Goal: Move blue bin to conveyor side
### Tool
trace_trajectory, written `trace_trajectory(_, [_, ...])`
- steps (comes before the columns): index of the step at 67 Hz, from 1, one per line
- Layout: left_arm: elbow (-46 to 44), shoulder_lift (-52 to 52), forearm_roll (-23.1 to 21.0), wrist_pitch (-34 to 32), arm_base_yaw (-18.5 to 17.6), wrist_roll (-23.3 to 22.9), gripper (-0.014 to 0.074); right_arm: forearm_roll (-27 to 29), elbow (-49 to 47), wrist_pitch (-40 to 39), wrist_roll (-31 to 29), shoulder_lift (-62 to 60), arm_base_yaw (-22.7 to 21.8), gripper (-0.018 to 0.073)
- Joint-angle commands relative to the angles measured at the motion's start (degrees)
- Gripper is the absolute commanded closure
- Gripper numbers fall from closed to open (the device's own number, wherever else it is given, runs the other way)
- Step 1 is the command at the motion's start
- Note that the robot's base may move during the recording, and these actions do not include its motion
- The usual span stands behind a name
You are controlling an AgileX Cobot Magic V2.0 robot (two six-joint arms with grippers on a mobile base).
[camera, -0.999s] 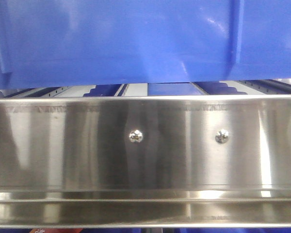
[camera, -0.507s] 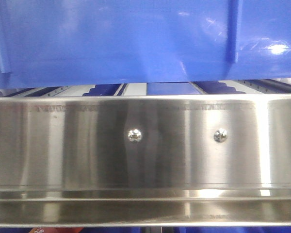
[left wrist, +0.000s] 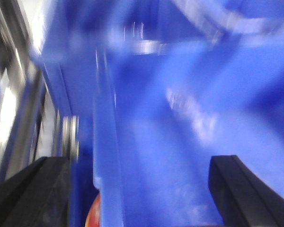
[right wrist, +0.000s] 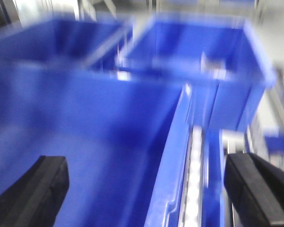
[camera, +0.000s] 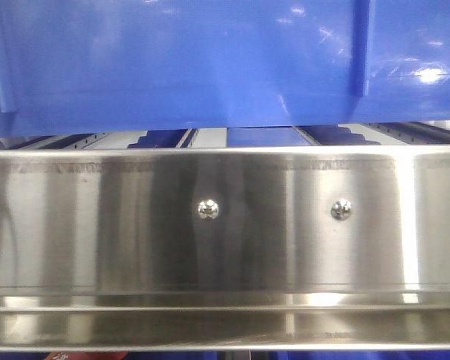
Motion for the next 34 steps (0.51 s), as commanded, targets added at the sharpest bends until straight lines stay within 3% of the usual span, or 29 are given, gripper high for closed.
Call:
trace_trajectory(1, [-3.2, 3.1, 3.2, 2.6, -0.4, -1.5, 0.0099, -0.3, -6.4, 7.1, 0.4, 4.2, 0.0, 0.0001])
trace_trajectory(11, [-6.7, 8.1, 4.4, 6.5, -0.4, -2.1, 0.0099, -1.5, -15.2, 10.4, 1.2, 11.9, 0.0, 0.0001])
trace_trajectory(34, [-6.8, 13.7, 4.2, 6.5, -0.4, -2.5, 0.0099, -4.7, -15.9, 10.4, 3.9, 17.8, 0.0, 0.0001])
